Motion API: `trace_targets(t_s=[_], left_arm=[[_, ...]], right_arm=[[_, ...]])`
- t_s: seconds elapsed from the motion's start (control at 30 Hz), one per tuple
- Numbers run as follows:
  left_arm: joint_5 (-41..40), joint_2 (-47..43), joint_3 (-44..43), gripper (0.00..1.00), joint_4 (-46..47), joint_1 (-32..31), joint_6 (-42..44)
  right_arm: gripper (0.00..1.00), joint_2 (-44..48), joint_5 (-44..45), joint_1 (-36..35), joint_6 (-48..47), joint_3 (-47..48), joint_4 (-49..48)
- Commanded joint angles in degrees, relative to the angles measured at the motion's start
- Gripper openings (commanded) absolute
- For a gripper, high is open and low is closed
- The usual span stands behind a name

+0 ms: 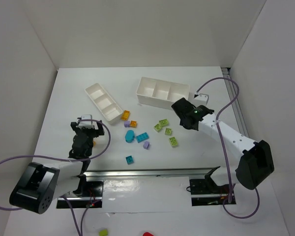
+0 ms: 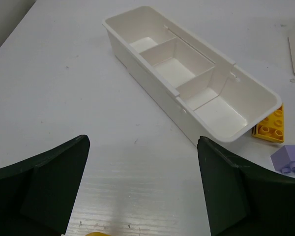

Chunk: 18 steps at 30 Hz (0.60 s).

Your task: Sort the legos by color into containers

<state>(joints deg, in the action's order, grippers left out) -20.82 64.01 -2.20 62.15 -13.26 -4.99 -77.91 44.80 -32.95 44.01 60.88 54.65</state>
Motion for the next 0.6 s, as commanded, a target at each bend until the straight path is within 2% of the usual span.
trace_targets(t_s=[0.0, 0.03, 0.07, 0.1, 0.17, 0.2, 0.23, 0.27, 0.33, 0.4, 0.47, 0.5, 0.57], left_arm=[[1.0, -0.6, 3.4, 1.00, 4.4, 0.2, -1.2], [-1.2, -0.6, 2.6, 1.00, 3.8, 0.2, -1.2], [-1.9, -2.9, 1.6, 1.00, -0.6, -0.7, -1.8], [-1.3, -3.7, 1.6, 1.00, 0.1, -1.4, 0.8], [-6.1, -8.3, -4.1, 1.00, -16.0, -4.2, -0.5], [-11.9, -11.9, -7.7, 1.00, -23.6, -4.2, -6.6], [-15.0, -12.8, -15.1, 1.00, -38.6, -4.2, -10.7], [-17.6, -13.4, -18.7, 1.00, -45.0, -4.2, -13.5], [-15.8, -14.0, -28.1, 1.00, -55.2, -4.2, -17.8], [-8.7, -14.5, -32.8, 1.00, -64.8, -4.8, -16.5], [-5.5, -14.5, -38.6, 1.00, -69.5, -5.4, -14.7], [-5.5, -14.0, -40.4, 1.00, -71.6, -6.0, -13.1], [-14.5, -12.5, -45.6, 1.00, -80.6, -6.0, -22.1]], right_arm=[[1.00, 4.8, 0.6, -0.8, 2.7, -1.7, -1.8], [1.00, 5.5, 0.6, -0.8, 2.7, -2.4, -2.9], [1.00, 6.2, 0.6, -0.8, 2.7, -2.4, -3.7], [1.00, 7.4, -0.1, -0.8, 0.6, -3.0, -4.5], [1.00, 7.9, -0.6, -1.3, -0.7, -3.0, -6.4], [1.00, 8.7, -1.1, -1.3, -2.2, -3.0, -7.0], [1.00, 9.5, -1.8, -1.3, -3.1, -3.7, -8.5], [1.00, 9.5, -3.8, -1.3, -5.7, -4.4, -9.8], [1.00, 11.7, -7.0, -1.3, -8.5, -6.2, -13.1], [1.00, 13.9, -12.7, -1.3, -11.1, -9.4, -17.9], [1.00, 15.2, -17.6, -1.3, -13.9, -12.9, -23.2], [1.00, 15.8, -19.8, -1.3, -14.6, -13.9, -24.5], [1.00, 15.8, -25.2, -1.3, -16.3, -15.5, -26.6]])
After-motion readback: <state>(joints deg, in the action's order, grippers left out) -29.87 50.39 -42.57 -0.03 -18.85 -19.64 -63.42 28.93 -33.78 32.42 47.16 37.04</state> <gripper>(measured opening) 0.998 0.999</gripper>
